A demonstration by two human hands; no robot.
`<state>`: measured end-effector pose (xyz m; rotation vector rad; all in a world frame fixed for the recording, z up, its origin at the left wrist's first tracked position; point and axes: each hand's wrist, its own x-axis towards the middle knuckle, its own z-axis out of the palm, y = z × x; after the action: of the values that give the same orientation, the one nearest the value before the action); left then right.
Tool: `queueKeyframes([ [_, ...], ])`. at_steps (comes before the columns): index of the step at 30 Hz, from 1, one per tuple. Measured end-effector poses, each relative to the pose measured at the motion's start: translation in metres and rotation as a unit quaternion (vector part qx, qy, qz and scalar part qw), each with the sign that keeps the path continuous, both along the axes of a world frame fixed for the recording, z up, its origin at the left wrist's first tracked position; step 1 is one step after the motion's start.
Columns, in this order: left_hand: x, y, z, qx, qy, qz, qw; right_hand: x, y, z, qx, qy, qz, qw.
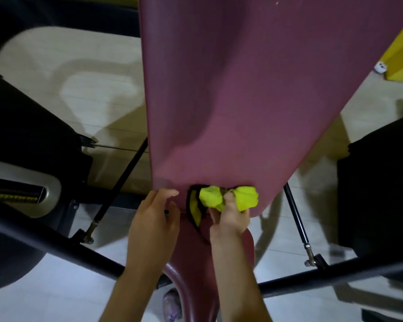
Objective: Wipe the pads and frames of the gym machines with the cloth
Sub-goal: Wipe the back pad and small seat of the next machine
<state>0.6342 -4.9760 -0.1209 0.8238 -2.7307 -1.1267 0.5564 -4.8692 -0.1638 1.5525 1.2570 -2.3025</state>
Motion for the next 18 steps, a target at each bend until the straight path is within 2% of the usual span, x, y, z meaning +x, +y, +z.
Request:
queueKeyframes([
  [4, -0.007, 0.005, 0.010, -0.028, -0.001, -0.019, 0.999, -0.035, 0.019, 0.064, -0.007, 0.086, 0.025, 0.996],
  [7, -0.011, 0.009, 0.004, -0.040, 0.007, -0.032, 0.999, -0.038, 0.028, 0.071, 0.009, 0.102, 0.056, 0.993],
  [12, -0.017, 0.022, -0.006, -0.051, 0.008, -0.021, 0.998, -0.018, 0.023, -0.025, 0.119, 0.031, 0.009, 0.992],
  [15, -0.018, 0.028, -0.011, -0.037, 0.008, -0.032, 0.999, 0.013, 0.036, -0.123, 0.110, -0.044, 0.004, 0.993],
  [18, -0.017, 0.032, -0.016, -0.038, 0.009, -0.042, 0.998, 0.030, 0.053, -0.158, 0.077, -0.117, 0.016, 0.990],
])
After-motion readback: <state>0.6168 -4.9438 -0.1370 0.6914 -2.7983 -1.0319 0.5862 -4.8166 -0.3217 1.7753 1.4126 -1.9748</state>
